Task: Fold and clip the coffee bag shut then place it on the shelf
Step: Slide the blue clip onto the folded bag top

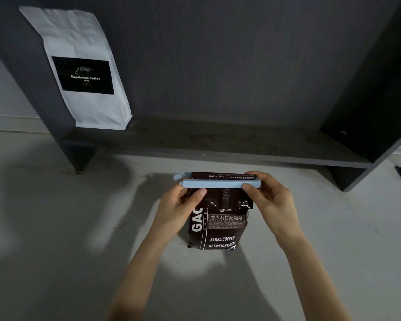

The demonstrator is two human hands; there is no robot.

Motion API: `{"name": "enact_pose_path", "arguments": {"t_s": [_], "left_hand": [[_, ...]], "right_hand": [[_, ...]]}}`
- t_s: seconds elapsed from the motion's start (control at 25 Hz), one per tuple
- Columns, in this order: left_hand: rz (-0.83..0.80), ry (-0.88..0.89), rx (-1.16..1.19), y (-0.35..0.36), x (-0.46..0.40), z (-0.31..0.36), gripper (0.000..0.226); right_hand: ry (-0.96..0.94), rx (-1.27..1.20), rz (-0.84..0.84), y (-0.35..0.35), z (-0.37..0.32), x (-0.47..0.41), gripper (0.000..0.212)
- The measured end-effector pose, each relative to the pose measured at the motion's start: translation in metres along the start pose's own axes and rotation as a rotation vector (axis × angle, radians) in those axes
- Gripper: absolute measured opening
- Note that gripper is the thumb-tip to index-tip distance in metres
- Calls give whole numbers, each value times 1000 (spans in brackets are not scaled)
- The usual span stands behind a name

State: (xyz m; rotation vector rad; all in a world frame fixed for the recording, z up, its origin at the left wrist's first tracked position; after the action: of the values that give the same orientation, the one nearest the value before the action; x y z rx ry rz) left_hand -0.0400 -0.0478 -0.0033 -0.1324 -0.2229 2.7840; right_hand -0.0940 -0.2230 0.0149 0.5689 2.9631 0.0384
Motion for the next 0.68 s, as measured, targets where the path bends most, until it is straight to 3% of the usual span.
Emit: {"name": "enact_pose_path", "arguments": {"t_s": [0.6,0.68], "left_hand": [[-22,-18,13,-1,2,4,16],[-7,-22,41,-3,3,3,27]], "right_hand": [[-12,-2,16,-1,1,1,22],[-12,1,17,-2,1,1,22]]}}
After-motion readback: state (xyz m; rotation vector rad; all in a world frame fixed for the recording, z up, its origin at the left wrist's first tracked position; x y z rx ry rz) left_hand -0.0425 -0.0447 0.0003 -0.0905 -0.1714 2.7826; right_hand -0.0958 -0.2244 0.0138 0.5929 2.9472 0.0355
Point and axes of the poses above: each hand's wrist, its own x-axis away from the middle knuckle, its own y-axis out of the palm, z = x × y, the point moved 3 cm from there along -x, towards the middle knuckle, and after that the axes turned 8 degrees about -x, right-handed, at the moved point
